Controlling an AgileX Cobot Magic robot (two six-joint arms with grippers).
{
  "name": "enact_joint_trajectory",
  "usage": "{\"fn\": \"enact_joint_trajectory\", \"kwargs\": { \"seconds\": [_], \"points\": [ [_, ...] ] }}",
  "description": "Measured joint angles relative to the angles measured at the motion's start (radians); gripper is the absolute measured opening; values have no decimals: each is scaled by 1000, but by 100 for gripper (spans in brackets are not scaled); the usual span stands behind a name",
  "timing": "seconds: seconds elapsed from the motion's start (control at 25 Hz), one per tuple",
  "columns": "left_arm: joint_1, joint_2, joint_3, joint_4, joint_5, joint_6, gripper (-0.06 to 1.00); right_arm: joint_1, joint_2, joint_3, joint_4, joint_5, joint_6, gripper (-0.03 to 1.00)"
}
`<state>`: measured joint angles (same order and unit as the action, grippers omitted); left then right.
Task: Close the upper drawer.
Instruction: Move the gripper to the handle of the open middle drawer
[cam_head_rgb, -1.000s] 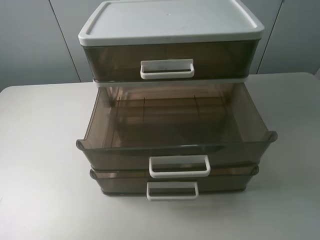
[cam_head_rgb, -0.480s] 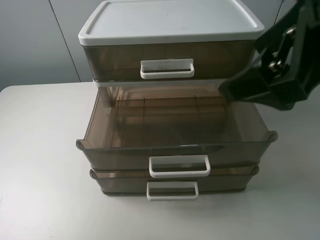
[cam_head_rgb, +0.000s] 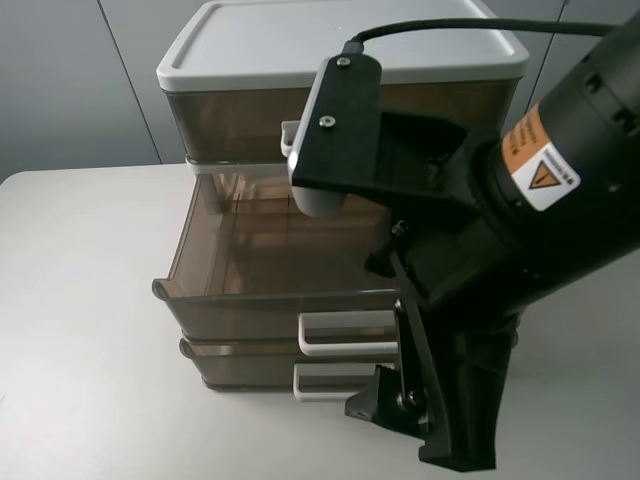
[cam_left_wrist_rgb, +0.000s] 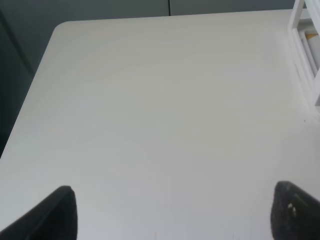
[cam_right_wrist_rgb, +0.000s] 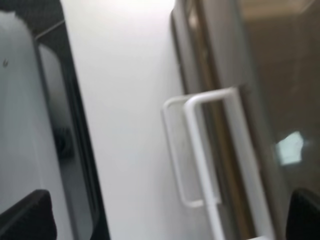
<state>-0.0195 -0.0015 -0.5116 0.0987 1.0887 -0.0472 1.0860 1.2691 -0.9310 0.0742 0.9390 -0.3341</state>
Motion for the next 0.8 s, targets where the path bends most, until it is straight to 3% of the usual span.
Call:
{"fn": "enact_joint_trajectory", "kwargs": {
  "seconds": [0.4, 0.8],
  "points": [
    [0, 0, 0, 0, 0, 0, 74, 0, 151, -1, 17, 31, -63, 70],
    [0, 0, 0, 0, 0, 0, 74, 0, 206, -1, 17, -33, -161, 70]
  ]
}}
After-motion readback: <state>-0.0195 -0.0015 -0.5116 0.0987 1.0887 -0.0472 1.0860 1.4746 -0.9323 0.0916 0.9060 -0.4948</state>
